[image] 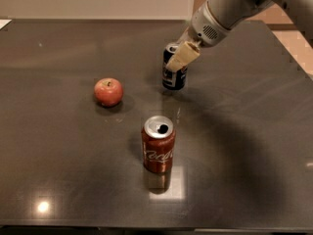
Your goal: Move pepsi can near apple
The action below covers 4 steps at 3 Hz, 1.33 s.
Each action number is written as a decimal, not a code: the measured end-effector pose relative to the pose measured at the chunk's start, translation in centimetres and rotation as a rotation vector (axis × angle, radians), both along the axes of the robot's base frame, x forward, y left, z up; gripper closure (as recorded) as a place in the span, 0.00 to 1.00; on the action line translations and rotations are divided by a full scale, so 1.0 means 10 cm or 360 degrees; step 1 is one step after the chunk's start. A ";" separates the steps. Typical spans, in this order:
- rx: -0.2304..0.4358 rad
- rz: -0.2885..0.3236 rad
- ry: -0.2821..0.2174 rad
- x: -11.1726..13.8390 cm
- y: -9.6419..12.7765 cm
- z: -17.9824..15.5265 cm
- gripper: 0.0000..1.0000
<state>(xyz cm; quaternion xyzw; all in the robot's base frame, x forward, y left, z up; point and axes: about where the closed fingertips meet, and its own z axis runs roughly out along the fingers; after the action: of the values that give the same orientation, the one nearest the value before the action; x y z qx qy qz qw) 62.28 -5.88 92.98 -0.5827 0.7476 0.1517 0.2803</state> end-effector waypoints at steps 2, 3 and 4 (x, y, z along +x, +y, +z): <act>0.0050 0.0262 0.0011 -0.33 0.53 0.03 1.00; 0.0052 0.0345 0.0026 -0.45 0.71 -0.03 1.00; 0.0024 0.0401 0.0017 -0.52 0.84 -0.09 1.00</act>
Offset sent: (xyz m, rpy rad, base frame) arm -0.0541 0.0794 0.0027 0.0459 0.0134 0.2548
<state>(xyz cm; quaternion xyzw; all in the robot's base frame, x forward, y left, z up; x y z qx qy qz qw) 57.03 2.50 92.10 -0.6690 0.6688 0.1945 0.2594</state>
